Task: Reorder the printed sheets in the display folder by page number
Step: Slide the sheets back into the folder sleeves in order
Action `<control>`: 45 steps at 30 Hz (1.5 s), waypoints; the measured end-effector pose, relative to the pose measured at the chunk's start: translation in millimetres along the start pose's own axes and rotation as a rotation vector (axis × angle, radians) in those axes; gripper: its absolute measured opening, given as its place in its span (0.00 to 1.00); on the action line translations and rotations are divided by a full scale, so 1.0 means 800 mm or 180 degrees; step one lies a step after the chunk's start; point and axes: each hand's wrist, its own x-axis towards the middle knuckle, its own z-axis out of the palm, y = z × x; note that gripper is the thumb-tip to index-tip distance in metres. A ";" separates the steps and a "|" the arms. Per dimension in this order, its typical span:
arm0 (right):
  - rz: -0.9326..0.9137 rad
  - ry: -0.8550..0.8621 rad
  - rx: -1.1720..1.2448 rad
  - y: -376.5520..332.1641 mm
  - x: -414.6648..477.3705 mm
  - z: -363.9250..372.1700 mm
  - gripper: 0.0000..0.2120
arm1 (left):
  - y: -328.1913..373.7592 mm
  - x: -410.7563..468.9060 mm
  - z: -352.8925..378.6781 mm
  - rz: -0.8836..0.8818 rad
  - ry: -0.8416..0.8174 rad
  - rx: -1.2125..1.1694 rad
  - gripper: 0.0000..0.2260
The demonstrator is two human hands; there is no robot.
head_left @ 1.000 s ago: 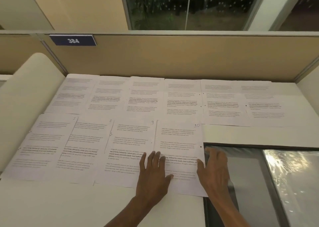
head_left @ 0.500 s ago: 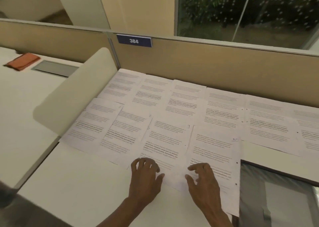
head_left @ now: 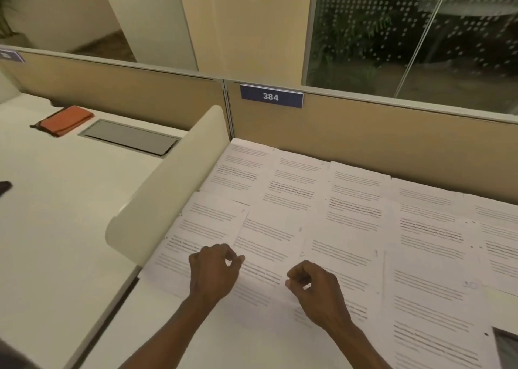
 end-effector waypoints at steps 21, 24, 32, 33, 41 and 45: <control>0.0140 0.0141 -0.0843 -0.154 0.409 0.037 0.16 | -0.013 0.388 -0.030 -0.0162 -0.0492 0.0608 0.26; 0.0086 0.0175 -0.1208 -0.157 0.463 0.032 0.24 | -0.007 0.408 -0.010 -0.0199 -0.0387 0.0749 0.27; -0.0144 0.0206 -0.1905 -0.155 0.557 0.038 0.42 | 0.006 0.421 0.042 -0.0447 -0.0333 0.1623 0.43; -0.0160 0.0183 -0.1973 -0.155 0.563 0.040 0.43 | 0.006 0.422 0.045 -0.0481 -0.0320 0.1664 0.44; -0.0206 0.0011 -0.2361 -0.149 0.580 0.065 0.43 | 0.014 0.416 0.054 -0.0615 -0.0292 0.1660 0.51; -0.0204 -0.0088 -0.2315 -0.149 0.582 0.065 0.46 | 0.017 0.416 0.052 -0.0688 -0.0129 0.1752 0.55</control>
